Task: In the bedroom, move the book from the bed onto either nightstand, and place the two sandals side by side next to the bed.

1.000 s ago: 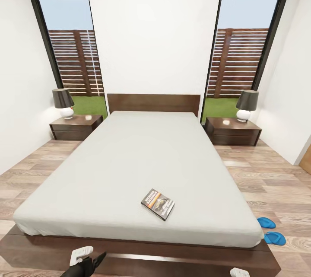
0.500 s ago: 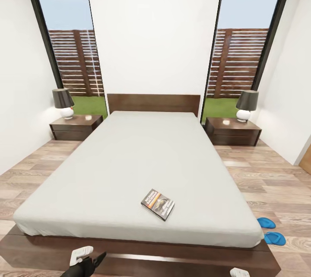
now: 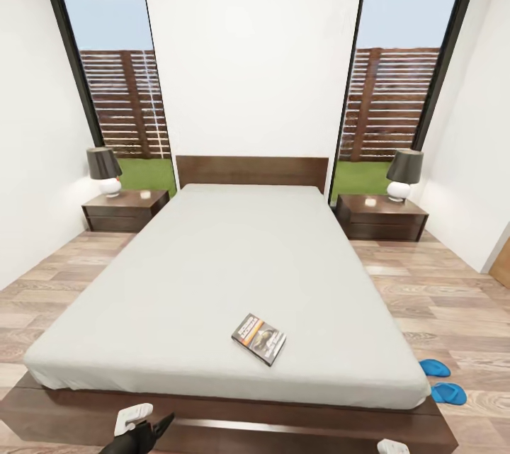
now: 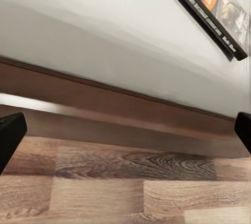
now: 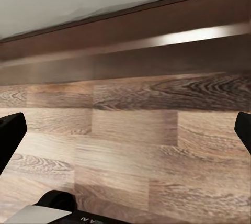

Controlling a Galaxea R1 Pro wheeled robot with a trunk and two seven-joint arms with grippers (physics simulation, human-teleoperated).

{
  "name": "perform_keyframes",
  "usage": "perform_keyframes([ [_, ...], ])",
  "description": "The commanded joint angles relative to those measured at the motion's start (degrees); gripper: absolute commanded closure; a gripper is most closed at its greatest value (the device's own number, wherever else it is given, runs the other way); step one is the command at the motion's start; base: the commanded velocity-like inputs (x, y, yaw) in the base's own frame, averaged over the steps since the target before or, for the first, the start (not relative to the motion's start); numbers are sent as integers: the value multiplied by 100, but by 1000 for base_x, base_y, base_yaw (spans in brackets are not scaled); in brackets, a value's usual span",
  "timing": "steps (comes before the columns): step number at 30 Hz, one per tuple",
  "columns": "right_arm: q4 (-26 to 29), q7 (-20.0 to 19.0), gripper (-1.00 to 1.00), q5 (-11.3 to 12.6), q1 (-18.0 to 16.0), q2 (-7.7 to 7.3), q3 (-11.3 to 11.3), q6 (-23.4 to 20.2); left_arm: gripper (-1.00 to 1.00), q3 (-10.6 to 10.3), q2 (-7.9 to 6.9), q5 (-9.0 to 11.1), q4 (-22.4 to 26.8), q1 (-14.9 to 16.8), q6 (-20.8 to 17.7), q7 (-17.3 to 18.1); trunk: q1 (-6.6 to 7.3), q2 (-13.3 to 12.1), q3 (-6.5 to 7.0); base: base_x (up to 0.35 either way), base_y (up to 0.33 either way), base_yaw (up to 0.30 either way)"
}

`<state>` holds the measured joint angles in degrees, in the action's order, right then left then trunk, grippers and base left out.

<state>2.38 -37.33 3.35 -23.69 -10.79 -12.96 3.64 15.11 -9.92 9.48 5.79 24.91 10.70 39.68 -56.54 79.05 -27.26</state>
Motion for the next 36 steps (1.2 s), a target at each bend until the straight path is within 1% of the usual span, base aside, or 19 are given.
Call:
perform_keyframes([
  [1, -9, -20, -100, 34, -4, -2, 13, 14, -100, -16, -2, 43, -9, 5, 11, 23, 23, -38, 12, 0, 0, 0],
  [36, -9, -13, -100, 43, -5, 4, 15, 14, -100, -16, -1, 42, -9, 5, 11, 23, 792, -1442, 641, 0, 0, 0],
])
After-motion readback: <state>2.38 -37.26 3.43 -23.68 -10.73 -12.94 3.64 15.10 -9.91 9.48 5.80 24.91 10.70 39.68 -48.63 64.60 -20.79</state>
